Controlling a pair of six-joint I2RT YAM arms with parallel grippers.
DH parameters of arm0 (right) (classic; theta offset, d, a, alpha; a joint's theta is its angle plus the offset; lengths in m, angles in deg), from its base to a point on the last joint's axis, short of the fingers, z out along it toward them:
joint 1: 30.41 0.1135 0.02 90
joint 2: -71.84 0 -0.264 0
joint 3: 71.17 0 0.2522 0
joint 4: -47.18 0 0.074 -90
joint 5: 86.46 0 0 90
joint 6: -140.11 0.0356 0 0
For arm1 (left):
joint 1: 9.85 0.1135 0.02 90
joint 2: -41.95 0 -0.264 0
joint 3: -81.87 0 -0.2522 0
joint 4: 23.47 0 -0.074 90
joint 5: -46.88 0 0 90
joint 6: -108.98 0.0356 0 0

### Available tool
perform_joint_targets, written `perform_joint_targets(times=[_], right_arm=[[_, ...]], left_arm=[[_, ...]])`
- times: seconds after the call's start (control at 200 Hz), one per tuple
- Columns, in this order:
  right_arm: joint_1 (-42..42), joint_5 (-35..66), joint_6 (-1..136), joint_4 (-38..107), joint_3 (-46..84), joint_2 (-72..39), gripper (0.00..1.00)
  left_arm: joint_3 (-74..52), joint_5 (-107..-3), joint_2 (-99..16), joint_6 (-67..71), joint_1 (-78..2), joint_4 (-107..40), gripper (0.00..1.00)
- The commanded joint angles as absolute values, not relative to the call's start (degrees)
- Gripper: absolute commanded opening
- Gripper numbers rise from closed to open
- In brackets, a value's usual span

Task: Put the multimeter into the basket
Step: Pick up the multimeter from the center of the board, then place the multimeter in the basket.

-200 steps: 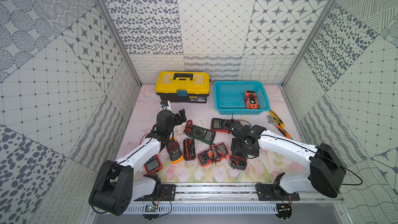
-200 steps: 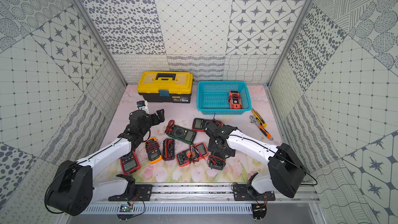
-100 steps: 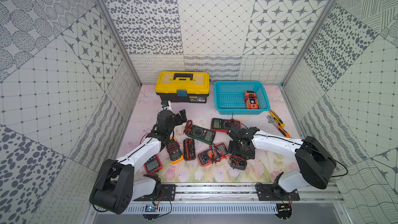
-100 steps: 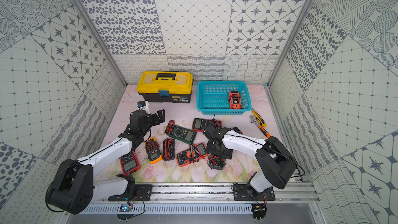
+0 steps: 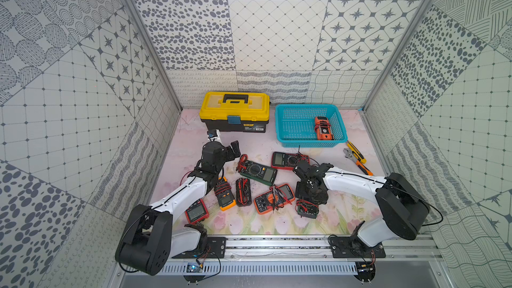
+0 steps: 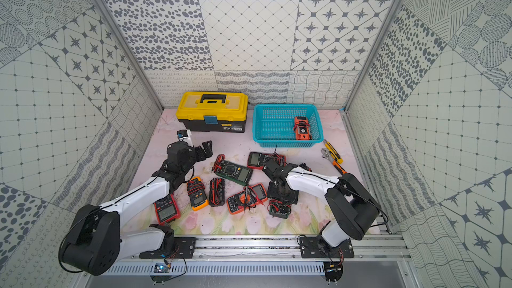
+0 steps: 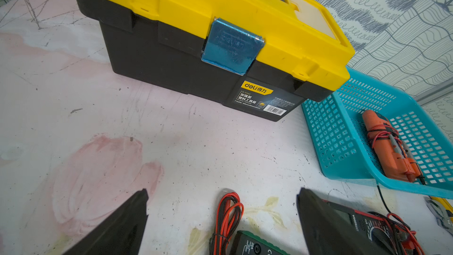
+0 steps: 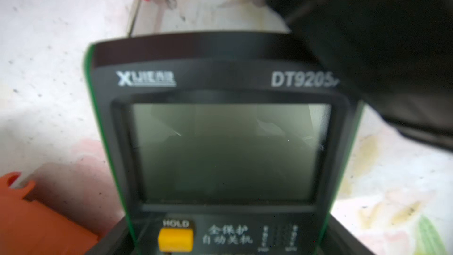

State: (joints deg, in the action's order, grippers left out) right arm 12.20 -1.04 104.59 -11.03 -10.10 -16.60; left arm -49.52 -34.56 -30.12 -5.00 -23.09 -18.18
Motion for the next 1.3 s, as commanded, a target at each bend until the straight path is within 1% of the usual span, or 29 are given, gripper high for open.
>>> perform_joint_targets(times=[0.0,0.13,0.24,0.39,0.595,0.786,0.891,1.131,1.296], right_arm=[[12.0,-2.7,99.5,-10.7,-9.1,-15.4,0.35],[12.1,-3.8,96.3,-13.0,-7.7,-10.8,0.23],[12.1,-4.7,93.5,-14.6,-5.7,-6.8,0.17],[12.1,-5.5,89.0,-17.8,-0.6,-3.6,0.15],[11.3,-5.2,82.6,-19.4,8.2,-5.3,0.14],[3.3,-1.9,76.5,-19.7,19.3,-9.6,0.12],[-1.3,-1.9,73.5,-19.4,26.1,-13.6,0.12],[-9.4,-0.8,67.3,-15.2,38.9,-26.8,0.11],[-13.2,0.6,65.0,-15.0,48.8,-36.5,0.11]], left_arm=[[-48.7,-35.2,-30.2,-5.5,-23.1,-17.6,0.99],[-48.5,-35.5,-30.2,-5.5,-23.1,-17.6,0.99],[-48.5,-35.2,-30.3,-5.6,-23.1,-17.6,0.99],[-48.5,-35.2,-30.3,-5.8,-23.1,-17.6,0.99],[-48.6,-35.0,-30.1,-5.7,-23.1,-17.6,0.99],[-48.7,-34.3,-29.3,-5.0,-23.1,-18.2,0.99],[-49.1,-33.9,-28.7,-5.1,-23.1,-18.3,0.99],[-48.9,-35.0,-28.7,-4.8,-23.1,-18.3,0.99],[-49.1,-35.6,-28.2,-4.7,-23.1,-18.2,0.99]])
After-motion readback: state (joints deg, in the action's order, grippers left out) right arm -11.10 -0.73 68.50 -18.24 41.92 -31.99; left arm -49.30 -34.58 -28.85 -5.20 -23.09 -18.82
